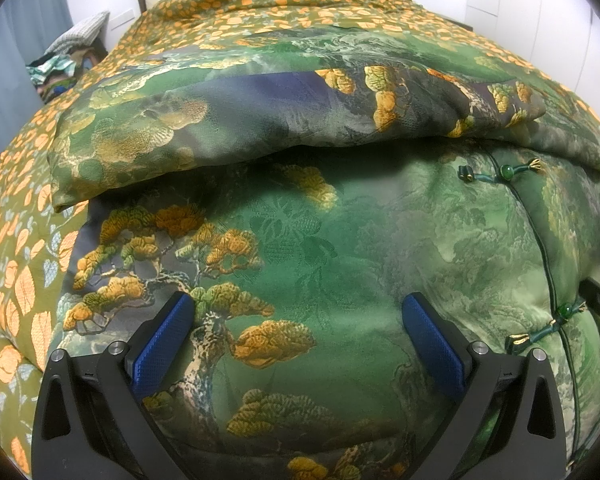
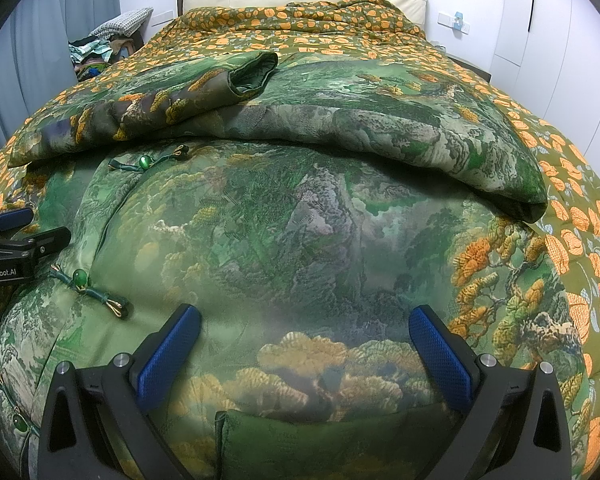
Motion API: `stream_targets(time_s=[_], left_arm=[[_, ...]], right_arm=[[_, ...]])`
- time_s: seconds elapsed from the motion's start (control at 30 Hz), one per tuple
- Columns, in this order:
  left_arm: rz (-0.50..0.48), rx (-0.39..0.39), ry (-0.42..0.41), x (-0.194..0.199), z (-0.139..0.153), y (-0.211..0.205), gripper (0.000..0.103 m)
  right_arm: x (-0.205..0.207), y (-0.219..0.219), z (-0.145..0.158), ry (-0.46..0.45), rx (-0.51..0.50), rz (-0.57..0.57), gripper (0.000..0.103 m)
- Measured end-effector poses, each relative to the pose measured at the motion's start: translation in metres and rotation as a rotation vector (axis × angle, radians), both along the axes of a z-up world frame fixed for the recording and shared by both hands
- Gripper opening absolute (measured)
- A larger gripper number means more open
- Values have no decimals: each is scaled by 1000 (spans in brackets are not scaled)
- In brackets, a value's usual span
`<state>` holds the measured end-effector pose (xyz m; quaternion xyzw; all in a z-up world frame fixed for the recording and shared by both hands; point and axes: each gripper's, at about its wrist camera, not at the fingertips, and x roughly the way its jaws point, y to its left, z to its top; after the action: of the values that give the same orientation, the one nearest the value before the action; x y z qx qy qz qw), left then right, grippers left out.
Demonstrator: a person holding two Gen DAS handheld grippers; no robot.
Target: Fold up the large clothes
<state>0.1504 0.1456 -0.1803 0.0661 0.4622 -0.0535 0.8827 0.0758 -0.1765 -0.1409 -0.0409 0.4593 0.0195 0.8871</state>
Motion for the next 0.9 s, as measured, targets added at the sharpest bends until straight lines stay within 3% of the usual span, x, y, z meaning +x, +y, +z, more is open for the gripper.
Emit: stream_targets(time_s=[0.9], left_arm=[[4, 1, -5, -10, 1, -16, 103]], right_arm=[[-1, 5, 0, -6, -9, -2, 103]])
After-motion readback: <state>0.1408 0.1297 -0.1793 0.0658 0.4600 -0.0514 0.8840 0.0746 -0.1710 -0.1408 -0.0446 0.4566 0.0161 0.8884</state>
